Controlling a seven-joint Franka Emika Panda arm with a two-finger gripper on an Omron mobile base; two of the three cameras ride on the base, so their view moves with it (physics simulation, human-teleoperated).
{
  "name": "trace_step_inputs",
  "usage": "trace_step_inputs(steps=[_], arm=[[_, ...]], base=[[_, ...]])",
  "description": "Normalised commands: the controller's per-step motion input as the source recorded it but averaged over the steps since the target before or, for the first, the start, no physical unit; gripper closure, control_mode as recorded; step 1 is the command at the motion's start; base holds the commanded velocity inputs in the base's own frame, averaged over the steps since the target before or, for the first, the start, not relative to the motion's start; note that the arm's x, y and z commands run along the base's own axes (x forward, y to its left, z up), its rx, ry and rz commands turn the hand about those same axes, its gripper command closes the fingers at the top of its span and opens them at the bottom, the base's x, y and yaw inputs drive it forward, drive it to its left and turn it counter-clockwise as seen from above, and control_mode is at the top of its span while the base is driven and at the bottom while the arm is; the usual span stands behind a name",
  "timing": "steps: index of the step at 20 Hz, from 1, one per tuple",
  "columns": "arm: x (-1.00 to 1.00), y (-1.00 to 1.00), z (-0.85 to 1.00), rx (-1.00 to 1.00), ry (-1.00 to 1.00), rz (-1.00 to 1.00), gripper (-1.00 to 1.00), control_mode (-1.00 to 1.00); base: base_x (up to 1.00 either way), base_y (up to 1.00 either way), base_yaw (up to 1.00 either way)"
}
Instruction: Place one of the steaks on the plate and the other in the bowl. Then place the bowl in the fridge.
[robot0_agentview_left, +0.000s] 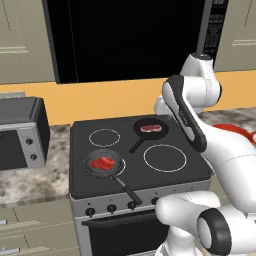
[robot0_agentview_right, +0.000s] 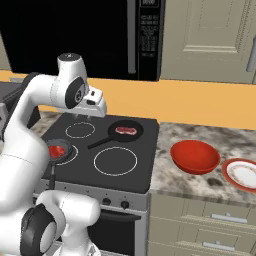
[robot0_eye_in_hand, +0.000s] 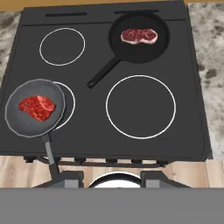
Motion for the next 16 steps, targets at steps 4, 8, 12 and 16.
trace_step_inputs(steps=[4,8,12,16], arm=[[0.0,0.0,-0.01,0.0,0.01,0.0,-1.0,-1.0],[0.0,0.0,-0.18,0.0,0.0,0.0,-1.0,-1.0],[0.0,0.03,-0.34,0.0,0.03,0.0,-1.0,-1.0],[0.0,0.75,-0.41,0.0,0.05,0.01,-1.0,-1.0]], base=[[0.0,0.0,0.0],[0.0,0.0,0.0],[0.0,0.0,0.0],[0.0,0.0,0.0]])
